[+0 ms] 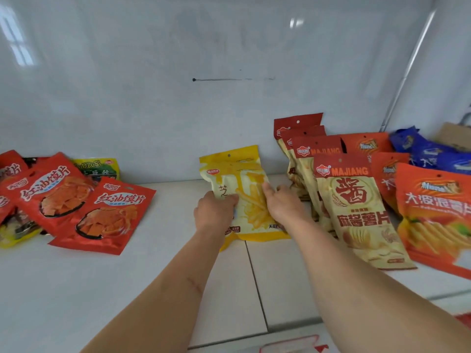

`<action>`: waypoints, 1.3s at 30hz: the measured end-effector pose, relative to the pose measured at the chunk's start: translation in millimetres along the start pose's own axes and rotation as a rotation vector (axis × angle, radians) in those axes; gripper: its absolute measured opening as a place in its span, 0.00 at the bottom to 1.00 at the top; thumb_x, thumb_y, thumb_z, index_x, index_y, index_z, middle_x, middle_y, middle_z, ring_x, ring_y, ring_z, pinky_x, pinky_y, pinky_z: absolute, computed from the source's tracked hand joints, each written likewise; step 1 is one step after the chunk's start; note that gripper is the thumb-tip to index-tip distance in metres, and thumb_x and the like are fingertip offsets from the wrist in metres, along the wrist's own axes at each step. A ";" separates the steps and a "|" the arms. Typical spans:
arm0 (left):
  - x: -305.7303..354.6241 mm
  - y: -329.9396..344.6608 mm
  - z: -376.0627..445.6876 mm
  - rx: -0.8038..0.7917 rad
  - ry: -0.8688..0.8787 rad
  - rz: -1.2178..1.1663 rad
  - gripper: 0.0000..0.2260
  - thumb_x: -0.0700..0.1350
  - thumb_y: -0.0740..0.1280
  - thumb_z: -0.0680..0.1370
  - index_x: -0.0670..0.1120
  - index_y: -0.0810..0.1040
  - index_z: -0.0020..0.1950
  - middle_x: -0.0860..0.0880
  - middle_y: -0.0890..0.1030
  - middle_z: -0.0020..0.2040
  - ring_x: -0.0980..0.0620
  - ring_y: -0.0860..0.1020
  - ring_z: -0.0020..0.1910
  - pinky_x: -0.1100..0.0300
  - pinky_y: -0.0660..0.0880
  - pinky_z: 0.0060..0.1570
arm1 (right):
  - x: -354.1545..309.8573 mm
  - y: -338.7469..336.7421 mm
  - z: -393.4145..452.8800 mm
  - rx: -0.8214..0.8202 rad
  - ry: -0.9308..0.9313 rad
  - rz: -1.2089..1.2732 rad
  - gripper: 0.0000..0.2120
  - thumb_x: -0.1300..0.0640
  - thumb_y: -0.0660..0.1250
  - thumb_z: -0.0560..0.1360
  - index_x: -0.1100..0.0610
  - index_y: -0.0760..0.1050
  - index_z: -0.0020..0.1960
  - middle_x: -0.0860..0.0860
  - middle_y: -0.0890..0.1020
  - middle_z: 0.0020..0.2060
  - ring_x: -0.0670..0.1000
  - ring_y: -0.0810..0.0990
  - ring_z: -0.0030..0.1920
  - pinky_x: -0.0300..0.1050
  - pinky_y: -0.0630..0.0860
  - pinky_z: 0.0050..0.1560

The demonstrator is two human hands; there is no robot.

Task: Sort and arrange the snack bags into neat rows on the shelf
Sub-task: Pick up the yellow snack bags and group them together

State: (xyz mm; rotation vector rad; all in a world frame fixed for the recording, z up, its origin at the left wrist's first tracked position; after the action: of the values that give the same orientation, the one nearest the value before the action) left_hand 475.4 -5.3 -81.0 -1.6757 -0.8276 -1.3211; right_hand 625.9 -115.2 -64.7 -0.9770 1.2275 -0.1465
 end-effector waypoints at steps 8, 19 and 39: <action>7.7 23.4 -3.1 0.021 0.009 0.058 0.13 0.50 0.72 0.75 0.43 0.80 0.54 0.46 0.84 0.45 0.45 0.82 0.46 0.48 0.81 0.50 | 13.0 -6.3 6.3 -0.007 -0.062 0.013 0.27 0.39 0.51 0.82 0.61 0.70 0.65 0.58 0.78 0.60 0.60 0.77 0.60 0.48 0.69 0.49; 11.3 25.2 -0.4 0.067 -0.023 0.079 0.22 0.53 0.74 0.74 0.45 0.76 0.64 0.46 0.83 0.54 0.45 0.83 0.51 0.48 0.81 0.51 | 18.6 -8.2 22.0 0.050 -0.065 0.053 0.27 0.41 0.54 0.82 0.62 0.67 0.68 0.60 0.77 0.63 0.62 0.76 0.63 0.51 0.70 0.55; -1.2 -213.4 -81.8 0.375 0.591 1.543 0.10 0.45 0.59 0.81 0.48 0.78 0.59 0.49 0.79 0.57 0.46 0.76 0.59 0.54 0.70 0.55 | -156.1 117.1 -155.8 0.079 -1.101 -0.659 0.12 0.58 0.58 0.80 0.56 0.76 0.60 0.53 0.79 0.57 0.58 0.76 0.59 0.51 0.67 0.58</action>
State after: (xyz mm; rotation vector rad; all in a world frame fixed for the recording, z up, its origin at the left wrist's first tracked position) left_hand 253.7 15.5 -29.7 -0.9765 0.5474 -0.3928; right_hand 390.0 -39.4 -33.9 -1.1170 -0.1212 -0.1354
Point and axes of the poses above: each hand's wrist, its own z-axis towards the middle knuckle, its own y-axis out of the palm, x = y × z, the point moved 6 cm from there along z, towards the middle knuckle
